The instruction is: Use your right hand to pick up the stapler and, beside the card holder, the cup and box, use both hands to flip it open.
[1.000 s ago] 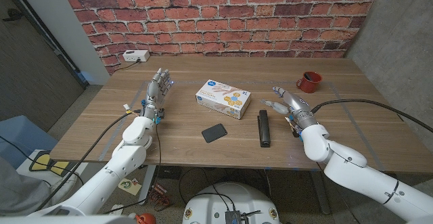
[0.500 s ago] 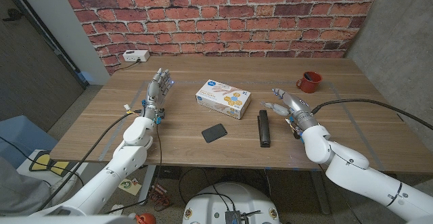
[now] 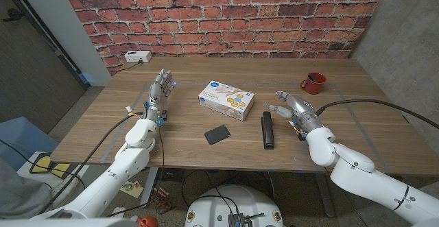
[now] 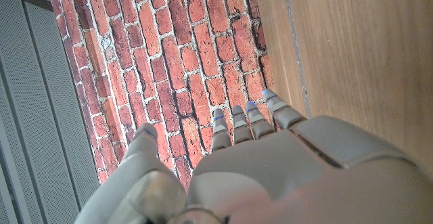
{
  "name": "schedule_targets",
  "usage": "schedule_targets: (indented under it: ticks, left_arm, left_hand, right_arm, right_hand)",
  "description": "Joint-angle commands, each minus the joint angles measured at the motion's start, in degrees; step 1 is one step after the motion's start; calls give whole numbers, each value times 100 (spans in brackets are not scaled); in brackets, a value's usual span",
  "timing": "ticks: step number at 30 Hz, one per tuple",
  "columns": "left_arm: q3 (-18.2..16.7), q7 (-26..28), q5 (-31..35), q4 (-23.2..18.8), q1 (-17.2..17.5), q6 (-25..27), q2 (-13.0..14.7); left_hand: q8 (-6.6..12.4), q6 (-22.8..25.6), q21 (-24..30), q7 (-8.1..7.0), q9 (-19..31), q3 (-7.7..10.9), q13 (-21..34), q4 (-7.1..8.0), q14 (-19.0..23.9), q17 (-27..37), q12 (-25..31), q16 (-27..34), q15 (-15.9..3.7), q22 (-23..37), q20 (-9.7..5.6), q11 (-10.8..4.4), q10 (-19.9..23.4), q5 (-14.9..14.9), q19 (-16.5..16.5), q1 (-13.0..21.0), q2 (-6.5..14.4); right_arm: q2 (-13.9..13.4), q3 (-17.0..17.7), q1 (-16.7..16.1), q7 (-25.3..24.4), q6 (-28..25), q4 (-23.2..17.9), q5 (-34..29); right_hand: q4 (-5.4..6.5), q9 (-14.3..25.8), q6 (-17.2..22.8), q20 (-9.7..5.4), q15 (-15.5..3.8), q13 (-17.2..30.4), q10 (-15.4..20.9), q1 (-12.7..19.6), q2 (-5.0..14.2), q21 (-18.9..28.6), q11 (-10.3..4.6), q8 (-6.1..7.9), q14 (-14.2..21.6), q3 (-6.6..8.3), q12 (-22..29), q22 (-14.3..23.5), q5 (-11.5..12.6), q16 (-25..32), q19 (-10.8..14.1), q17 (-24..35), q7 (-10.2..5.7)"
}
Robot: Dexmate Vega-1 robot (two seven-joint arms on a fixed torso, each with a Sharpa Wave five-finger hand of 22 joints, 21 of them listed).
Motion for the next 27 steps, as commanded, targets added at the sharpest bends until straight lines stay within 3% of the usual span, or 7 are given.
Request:
schedule_targets:
  ticks: [1, 27]
  left_arm:
    - [19, -42, -23, 52, -38, 17, -16]
    - [-11, -74, -62, 48, 13, 4, 18]
  left_hand:
    - [-4, 51, 13, 5, 26, 10, 34, -51, 31, 20, -15, -23, 14, 9, 15, 6, 40, -6, 46, 19, 32]
    - [-10, 51, 10, 9, 26, 7, 35, -51, 24, 21, -26, -29, 21, 9, 14, 4, 34, -7, 44, 18, 34]
  right_arm:
    - [-40, -81, 2, 79, -237, -112, -201]
    - [-135, -217, -39, 268, -507, -307, -448]
  right_hand:
    - [17, 6, 129, 20, -671, 19, 80, 14, -28, -40, -18, 35, 100, 5, 30, 18, -1, 42, 33, -5, -18]
    - [74, 11, 276, -154, -617, 57, 166, -100, -78, 62, 2, 37, 172, -46, 18, 42, -6, 21, 362, -19, -27]
